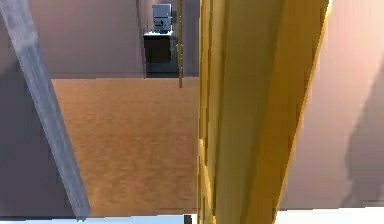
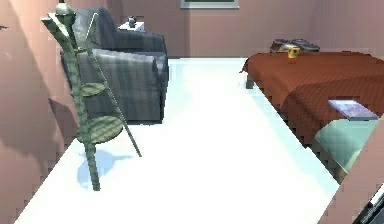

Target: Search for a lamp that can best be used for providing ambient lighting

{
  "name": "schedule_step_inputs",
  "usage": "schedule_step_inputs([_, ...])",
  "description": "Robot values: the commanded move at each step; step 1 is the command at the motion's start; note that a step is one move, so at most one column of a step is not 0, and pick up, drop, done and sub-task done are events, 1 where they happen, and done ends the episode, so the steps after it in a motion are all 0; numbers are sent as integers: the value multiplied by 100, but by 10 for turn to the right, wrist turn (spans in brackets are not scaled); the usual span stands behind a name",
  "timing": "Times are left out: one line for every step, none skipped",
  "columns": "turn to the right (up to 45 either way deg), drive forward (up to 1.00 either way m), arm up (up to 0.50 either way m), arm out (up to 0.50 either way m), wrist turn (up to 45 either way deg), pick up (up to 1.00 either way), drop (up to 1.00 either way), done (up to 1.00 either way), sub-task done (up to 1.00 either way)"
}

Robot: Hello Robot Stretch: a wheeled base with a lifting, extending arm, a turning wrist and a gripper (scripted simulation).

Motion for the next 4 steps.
schedule_step_inputs([-450, 0, 0, 0, 0, 0, 0, 0, 0])
schedule_step_inputs([450, 0, 0, 0, 0, 0, 0, 0, 0])
schedule_step_inputs([-450, 0, 0, 0, 0, 0, 0, 0, 0])
schedule_step_inputs([450, 0, 0, 0, 0, 0, 0, 0, 0])
